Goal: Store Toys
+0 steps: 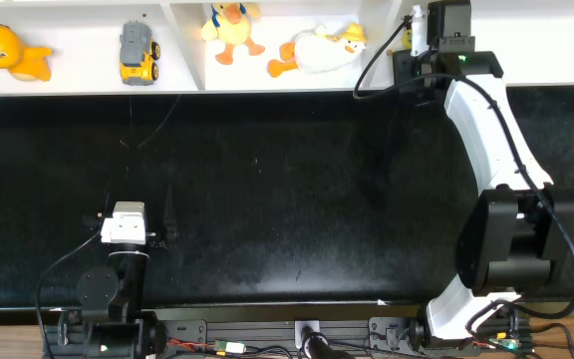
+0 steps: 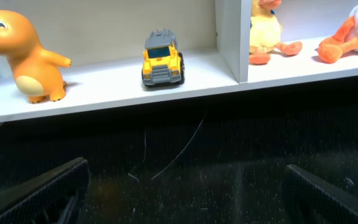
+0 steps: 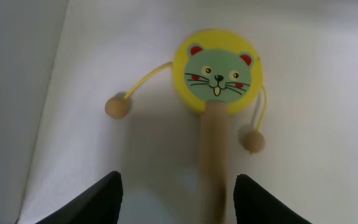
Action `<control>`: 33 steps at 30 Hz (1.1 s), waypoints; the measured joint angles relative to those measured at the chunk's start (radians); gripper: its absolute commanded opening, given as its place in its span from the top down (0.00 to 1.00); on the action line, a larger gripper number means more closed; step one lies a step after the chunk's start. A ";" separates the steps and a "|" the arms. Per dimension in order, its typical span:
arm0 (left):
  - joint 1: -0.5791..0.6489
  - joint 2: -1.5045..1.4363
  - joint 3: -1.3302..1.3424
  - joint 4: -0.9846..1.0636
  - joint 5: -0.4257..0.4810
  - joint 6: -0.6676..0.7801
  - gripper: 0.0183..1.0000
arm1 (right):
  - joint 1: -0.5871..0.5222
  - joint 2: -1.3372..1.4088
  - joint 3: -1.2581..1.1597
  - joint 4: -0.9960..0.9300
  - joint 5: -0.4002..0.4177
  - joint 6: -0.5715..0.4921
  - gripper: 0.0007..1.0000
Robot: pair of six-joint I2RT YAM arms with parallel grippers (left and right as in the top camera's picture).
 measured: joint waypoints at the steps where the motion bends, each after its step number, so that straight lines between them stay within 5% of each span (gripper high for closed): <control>1: 0.000 0.000 0.000 0.000 0.000 0.000 0.00 | 0.001 0.000 0.001 -0.013 0.000 0.004 0.34; 6: 0.000 0.000 0.000 0.000 0.000 0.000 0.00 | 0.009 -0.037 -0.014 -0.103 0.019 0.021 0.00; 16: 0.000 -0.001 0.000 0.000 0.000 0.000 0.00 | -0.017 -0.578 -0.401 -0.230 0.150 0.078 0.00; 28: 0.000 -0.002 0.000 0.000 0.000 0.000 0.00 | -0.331 -0.700 -0.499 -0.583 0.349 0.119 0.01; 33: 0.000 -0.002 0.000 0.000 0.000 0.000 0.00 | -0.384 -0.698 -0.500 -0.445 0.263 0.155 0.00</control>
